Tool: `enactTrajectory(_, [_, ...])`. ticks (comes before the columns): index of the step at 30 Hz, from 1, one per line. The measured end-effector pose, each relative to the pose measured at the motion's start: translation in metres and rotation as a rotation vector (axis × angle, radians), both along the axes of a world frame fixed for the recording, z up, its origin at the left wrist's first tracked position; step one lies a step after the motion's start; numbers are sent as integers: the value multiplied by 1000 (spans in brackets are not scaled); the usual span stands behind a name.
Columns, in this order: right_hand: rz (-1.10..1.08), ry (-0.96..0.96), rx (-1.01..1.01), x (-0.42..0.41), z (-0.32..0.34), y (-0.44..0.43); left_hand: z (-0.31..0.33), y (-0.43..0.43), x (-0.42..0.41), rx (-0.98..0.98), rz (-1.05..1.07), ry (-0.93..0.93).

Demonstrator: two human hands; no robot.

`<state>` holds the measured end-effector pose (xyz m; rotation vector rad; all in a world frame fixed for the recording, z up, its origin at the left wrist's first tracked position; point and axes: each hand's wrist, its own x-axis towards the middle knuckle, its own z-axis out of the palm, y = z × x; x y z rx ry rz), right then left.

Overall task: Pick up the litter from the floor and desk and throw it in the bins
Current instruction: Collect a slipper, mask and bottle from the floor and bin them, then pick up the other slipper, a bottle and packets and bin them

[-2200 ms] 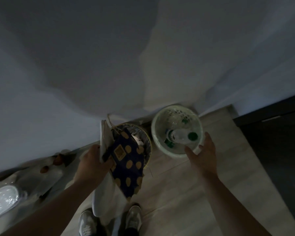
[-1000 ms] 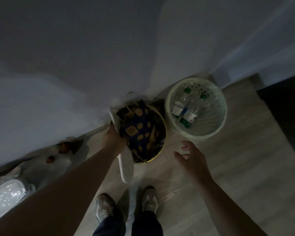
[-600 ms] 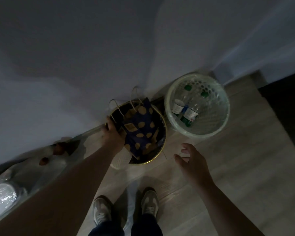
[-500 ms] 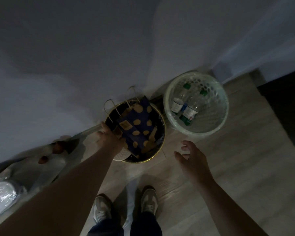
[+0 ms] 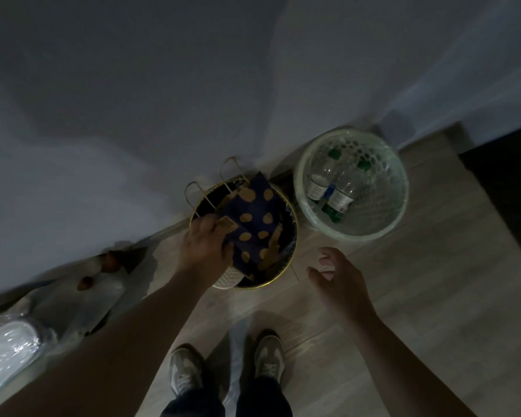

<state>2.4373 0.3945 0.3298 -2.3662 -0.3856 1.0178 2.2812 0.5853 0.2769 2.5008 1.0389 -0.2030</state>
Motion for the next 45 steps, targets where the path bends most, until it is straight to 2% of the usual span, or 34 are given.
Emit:
enactTrajectory(3, [27,1,1,-3,-9,-2,-17,7,10,47,-395,44])
enactTrajectory(5, [43,-15,6,-1,-20,-3,-32,13,28,130,-549,54])
enactTrajectory(7, [39,-31,5,2,-32,-5,-46,17,45,129,-524,195])
enactTrajectory(10, [18,-41,7,6,-48,-6,-70,20,45,-26,-351,618])
enactTrajectory(12, [13,-37,10,5,-55,-6,-82,18,36,-117,-318,789])
enactTrajectory(14, [12,-36,14,4,-59,-6,-86,13,30,-112,-306,756])
enactTrajectory(16, [18,-34,12,2,-59,-6,-80,10,30,-82,-281,634])
enactTrajectory(20, [10,-23,-2,-2,-40,-3,-49,10,36,66,-306,456])
enactTrajectory(24, [107,-65,-53,-6,3,4,8,11,29,30,-389,386])
enactTrajectory(29, [318,-129,-137,-16,90,11,105,13,-3,-94,-457,345])
enactTrajectory(35, [606,-218,-235,-36,220,18,256,16,-37,4,-479,385])
enactTrajectory(39, [699,-231,-187,-44,314,33,372,18,-50,5,-422,315])
enactTrajectory(45, [824,-431,21,-45,460,67,526,21,-77,111,-305,195])
